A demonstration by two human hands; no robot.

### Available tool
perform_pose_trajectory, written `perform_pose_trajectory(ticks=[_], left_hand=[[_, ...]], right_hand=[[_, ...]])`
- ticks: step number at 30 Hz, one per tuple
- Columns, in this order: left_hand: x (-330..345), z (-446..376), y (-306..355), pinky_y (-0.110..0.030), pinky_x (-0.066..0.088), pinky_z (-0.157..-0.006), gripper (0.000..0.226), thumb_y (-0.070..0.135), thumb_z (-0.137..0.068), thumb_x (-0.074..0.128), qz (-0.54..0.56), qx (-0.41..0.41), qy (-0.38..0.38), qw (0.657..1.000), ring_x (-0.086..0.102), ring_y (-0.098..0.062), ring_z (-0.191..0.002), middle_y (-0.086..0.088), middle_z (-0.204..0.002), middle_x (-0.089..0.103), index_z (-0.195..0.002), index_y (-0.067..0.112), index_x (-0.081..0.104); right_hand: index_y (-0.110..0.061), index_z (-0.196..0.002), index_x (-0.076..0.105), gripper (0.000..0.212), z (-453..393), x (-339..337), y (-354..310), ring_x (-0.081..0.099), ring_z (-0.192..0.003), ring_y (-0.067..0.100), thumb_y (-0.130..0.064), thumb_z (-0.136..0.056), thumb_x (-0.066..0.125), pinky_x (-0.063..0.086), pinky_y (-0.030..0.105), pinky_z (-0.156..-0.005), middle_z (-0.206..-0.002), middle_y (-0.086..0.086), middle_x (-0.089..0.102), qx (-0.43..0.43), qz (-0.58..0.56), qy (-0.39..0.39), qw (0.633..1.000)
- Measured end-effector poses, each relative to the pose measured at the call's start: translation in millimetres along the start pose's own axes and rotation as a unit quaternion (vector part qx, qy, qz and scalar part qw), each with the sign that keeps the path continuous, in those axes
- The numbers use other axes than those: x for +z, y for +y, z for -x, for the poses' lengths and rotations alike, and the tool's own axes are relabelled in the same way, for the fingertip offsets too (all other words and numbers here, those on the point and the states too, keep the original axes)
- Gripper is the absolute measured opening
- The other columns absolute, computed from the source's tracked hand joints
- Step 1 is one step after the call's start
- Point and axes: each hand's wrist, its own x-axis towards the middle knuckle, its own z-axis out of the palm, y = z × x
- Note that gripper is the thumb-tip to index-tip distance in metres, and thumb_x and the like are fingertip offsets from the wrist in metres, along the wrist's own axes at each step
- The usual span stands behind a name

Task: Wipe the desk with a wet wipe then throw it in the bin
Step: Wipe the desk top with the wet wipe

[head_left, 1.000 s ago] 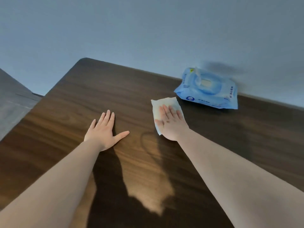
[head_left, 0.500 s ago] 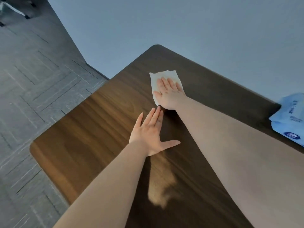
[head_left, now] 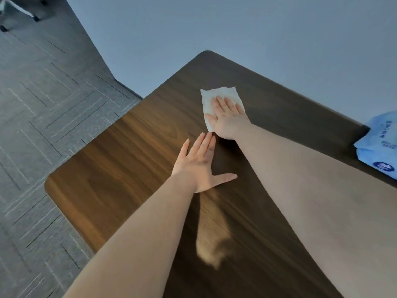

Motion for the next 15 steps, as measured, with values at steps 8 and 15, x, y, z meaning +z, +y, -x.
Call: perform_pose_trajectory(ticks=[8,15], left_hand=[[-15,9,29,-0.039,-0.002,-0.118,0.101,0.080,-0.077,0.006,-0.112,0.006,-0.038,0.993,-0.015,-0.016,-0.144,-0.004,-0.158,-0.016,-0.147,0.010,-0.013],[3,15,161,-0.035,0.000,-0.118,0.081,0.065,-0.090,0.014,-0.075,0.146,-0.021,0.986,-0.010,-0.013,-0.145,-0.002,-0.159,-0.009,-0.149,0.012,-0.004]], right_hand=[[-0.023,-0.149,-0.011,0.059,138,15,116,-0.015,-0.145,0.014,-0.048,-0.099,0.005,-0.011,0.037,-0.117,-0.159,-0.004,-0.016,0.133,-0.047,0.004,0.990],[-0.022,-0.150,-0.011,0.062,276,40,215,-0.010,-0.146,0.015,-0.051,-0.097,0.003,-0.008,0.036,-0.118,-0.160,-0.002,-0.012,0.243,-0.062,0.012,0.968]])
